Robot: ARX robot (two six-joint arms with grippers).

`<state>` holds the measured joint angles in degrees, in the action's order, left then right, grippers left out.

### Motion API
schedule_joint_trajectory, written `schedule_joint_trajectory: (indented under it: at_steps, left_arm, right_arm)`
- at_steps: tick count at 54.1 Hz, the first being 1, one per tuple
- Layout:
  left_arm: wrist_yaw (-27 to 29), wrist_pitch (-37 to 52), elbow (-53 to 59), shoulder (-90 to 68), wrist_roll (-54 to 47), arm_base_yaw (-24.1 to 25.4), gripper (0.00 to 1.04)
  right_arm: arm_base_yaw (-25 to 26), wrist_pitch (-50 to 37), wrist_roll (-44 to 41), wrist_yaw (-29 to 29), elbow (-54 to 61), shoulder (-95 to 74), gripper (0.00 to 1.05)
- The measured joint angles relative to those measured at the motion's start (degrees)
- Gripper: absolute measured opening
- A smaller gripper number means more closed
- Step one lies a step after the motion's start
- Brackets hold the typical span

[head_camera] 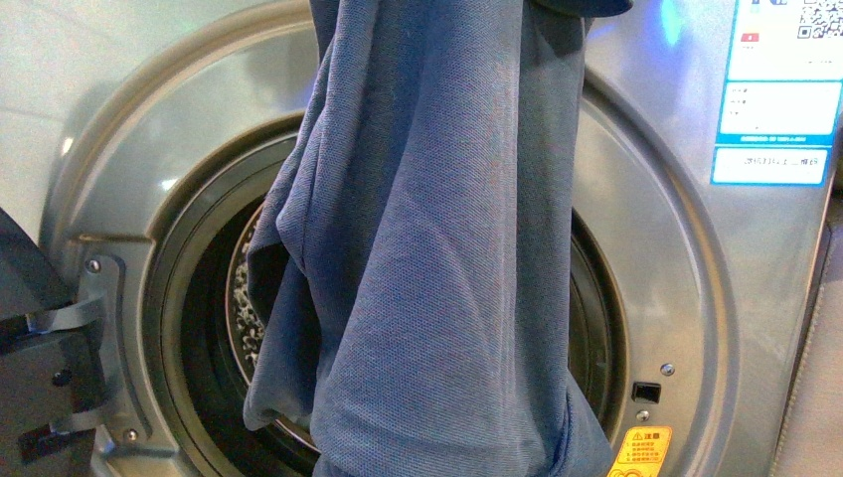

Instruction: Put clothes into washing machine

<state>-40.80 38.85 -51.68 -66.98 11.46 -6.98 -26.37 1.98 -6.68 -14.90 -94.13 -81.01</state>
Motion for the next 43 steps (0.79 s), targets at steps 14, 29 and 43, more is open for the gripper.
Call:
schedule_joint_trajectory:
  at_steps: [14,29,43]
  left_arm:
    - [-2.7,1.6,-4.0,-7.2,-1.4,-4.1,0.98]
    - [0.3,4.4,-6.5,-9.1,-1.0,-10.4,0.98]
    - [4.3,3.5,-7.2,-10.5,-2.7,-15.8,0.98]
  right_arm:
    - [0.0,0.0,0.0,0.0,0.0,0.0,0.13]
    - [0.0,0.0,0.0,0.0,-0.1,0.0,0.13]
    - [0.0,0.0,0.0,0.2,-0.1,0.0,0.13]
